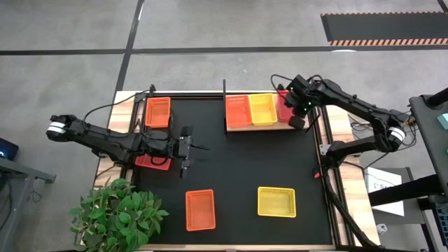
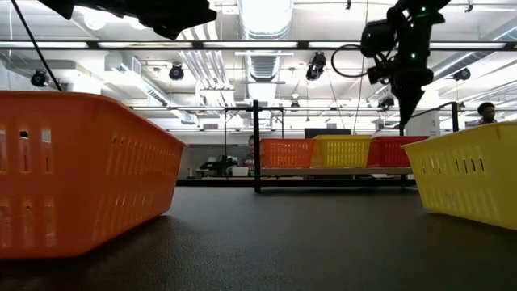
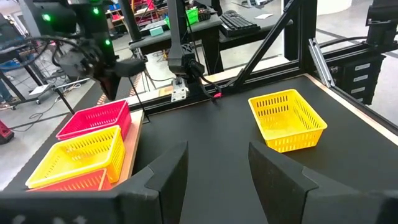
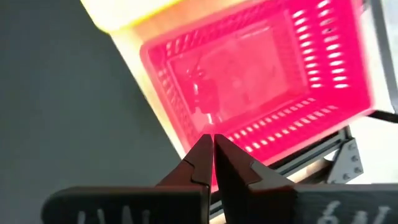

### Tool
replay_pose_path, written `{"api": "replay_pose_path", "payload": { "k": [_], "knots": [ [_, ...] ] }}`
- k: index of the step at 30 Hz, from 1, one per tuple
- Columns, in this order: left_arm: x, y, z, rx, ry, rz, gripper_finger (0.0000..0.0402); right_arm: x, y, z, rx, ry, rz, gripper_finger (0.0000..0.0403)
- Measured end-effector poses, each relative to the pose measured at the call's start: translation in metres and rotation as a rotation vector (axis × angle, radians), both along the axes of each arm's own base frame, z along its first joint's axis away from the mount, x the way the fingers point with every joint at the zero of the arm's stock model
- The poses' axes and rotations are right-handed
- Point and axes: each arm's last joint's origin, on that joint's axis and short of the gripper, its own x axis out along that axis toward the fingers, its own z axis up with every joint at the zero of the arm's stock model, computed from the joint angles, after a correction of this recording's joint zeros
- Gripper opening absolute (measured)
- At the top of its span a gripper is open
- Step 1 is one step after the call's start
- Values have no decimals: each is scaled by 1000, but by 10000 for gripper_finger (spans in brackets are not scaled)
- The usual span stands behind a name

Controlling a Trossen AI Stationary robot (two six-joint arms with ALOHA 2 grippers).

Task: Stack baskets on shelf by color
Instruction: Stack the red bin on the stacked red bins on the shelf

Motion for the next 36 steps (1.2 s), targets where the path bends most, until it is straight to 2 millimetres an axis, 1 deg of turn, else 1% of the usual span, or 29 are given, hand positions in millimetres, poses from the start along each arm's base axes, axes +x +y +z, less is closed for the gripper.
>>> {"api": "replay_pose_path", "payload": {
  "k": [2, 5, 8, 11, 21, 27, 32, 36],
  "knots": [
    [0, 0, 0, 0, 0, 0, 154, 2, 1, 8, -11, -23, -5, 9],
    [0, 0, 0, 0, 0, 0, 154, 5, 9, 19, 9, -99, 20, 9],
    [0, 0, -1, 0, 3, 0, 154, 10, 21, 26, 39, -181, 60, 9],
    [1, 0, -2, 2, 10, 0, 154, 14, 38, 30, 46, -244, 95, 9],
    [5, -1, -5, 2, 14, 0, 154, 31, 102, 18, 64, -422, 275, 9],
    [7, -1, -5, 0, -2, 0, 154, 48, 143, 15, 91, -493, 437, 9],
    [9, -1, -2, -8, -41, 2, 154, 54, 180, 12, 71, -467, 587, 9],
    [9, -1, 3, -94, -86, 11, 154, 53, 207, 7, 85, -443, 695, 9]
  ]
}}
